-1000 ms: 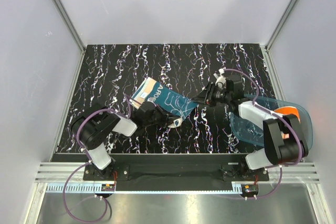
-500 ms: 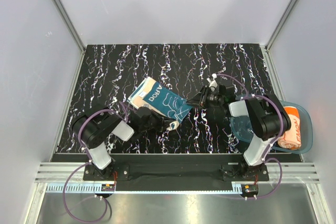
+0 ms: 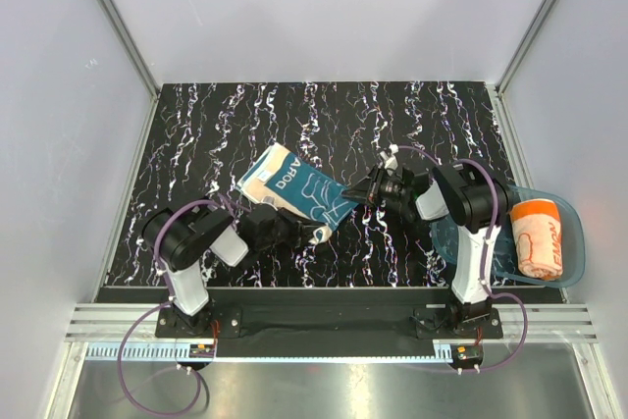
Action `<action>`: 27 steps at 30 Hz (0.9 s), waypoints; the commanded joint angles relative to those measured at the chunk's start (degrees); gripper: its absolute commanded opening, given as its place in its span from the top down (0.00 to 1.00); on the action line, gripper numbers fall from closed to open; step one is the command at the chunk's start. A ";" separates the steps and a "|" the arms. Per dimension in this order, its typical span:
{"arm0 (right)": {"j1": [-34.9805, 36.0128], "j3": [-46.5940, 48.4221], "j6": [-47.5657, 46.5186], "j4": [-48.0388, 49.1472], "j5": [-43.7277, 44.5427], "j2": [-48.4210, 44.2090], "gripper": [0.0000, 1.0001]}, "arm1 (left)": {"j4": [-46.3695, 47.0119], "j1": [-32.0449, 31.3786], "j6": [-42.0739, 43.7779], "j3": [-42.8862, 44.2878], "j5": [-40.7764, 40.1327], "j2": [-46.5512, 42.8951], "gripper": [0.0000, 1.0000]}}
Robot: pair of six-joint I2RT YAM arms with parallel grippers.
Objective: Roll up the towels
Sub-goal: Roll the towel
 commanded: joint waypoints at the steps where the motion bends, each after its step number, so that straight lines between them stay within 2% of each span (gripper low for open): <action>1: 0.42 -0.57 2.70 9.90 1.11 4.27 0.75 | -3.09 0.69 4.13 -0.95 0.04 0.36 0.84; 3: 0.33 -0.75 3.40 12.89 1.02 5.24 0.76 | -6.52 0.69 7.73 -0.43 -0.22 -1.74 0.70; 5: 0.33 -0.57 3.06 12.11 1.55 5.51 0.76 | -14.15 0.69 12.80 0.28 -1.18 -4.02 0.64; 6: 0.42 -0.40 2.62 11.41 1.73 5.34 0.76 | -21.66 0.60 15.19 1.85 -1.80 -6.82 0.60; 9: 0.68 -0.05 1.39 9.65 2.43 5.16 0.77 | -35.32 0.16 25.20 5.54 -6.44 -13.93 0.57; 10: 0.86 0.13 0.95 8.95 2.52 5.07 0.77 | -45.37 -0.19 27.75 8.51 -8.37 -15.71 0.57; 13: 1.65 0.57 -0.81 6.23 3.39 4.28 0.77 | -60.11 -2.65 38.31 13.45 -16.98 -21.69 0.57; 16: 2.79 1.18 -3.27 2.36 4.53 3.05 0.77 | -72.69 -6.32 45.76 19.67 -26.74 -26.09 0.58; 17: 3.06 1.27 -3.80 1.48 4.71 2.70 0.77 | -76.02 -8.00 47.88 22.14 -34.07 -27.58 0.58; 18: 3.32 1.53 -4.76 0.69 4.98 2.18 0.77 | -80.84 -9.67 50.25 24.25 -37.54 -27.85 0.58; 19: 3.67 1.62 -5.03 -0.28 5.24 2.08 0.77 | -82.02 -12.56 56.02 28.36 -41.92 -27.94 0.58; 21: 3.85 1.89 -5.56 -0.90 5.42 1.91 0.77 | -82.13 -14.77 62.55 31.64 -43.37 -26.81 0.58; 22: 4.02 1.97 -5.65 -1.51 5.51 1.73 0.77 | -81.60 -16.70 68.85 33.22 -43.20 -25.84 0.56; 27: 4.20 1.89 -6.00 -1.87 5.68 1.38 0.77 | -80.72 -21.89 80.67 43.59 -44.52 -17.23 0.51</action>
